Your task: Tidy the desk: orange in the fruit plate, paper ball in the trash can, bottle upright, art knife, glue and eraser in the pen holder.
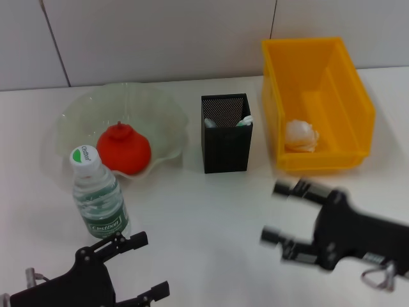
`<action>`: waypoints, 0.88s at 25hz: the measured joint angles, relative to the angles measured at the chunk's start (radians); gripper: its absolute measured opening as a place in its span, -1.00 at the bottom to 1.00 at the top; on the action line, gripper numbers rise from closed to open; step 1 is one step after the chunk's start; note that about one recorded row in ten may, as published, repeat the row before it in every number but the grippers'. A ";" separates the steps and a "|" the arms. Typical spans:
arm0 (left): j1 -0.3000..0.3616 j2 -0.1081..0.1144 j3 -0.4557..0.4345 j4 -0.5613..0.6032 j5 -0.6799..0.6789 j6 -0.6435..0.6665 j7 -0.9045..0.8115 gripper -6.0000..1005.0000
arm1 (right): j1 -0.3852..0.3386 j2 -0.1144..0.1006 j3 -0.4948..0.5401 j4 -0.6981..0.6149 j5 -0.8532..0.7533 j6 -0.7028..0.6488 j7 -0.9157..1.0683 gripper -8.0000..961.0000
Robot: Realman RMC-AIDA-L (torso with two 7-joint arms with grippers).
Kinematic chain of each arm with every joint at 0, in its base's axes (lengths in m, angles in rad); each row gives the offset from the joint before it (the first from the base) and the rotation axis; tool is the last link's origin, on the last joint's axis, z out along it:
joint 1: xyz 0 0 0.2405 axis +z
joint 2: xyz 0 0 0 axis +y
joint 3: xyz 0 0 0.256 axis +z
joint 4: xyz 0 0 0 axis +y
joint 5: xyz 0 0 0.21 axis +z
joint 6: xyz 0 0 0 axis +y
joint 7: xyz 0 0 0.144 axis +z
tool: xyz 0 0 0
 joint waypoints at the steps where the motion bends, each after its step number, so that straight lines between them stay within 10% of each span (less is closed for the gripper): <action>1: -0.005 0.000 -0.002 0.000 0.009 -0.001 0.000 0.69 | 0.016 0.001 0.000 -0.025 -0.035 0.011 -0.008 0.62; 22: -0.036 0.000 -0.003 0.002 0.076 -0.057 -0.064 0.69 | 0.122 0.004 -0.001 -0.228 -0.101 0.093 -0.150 0.62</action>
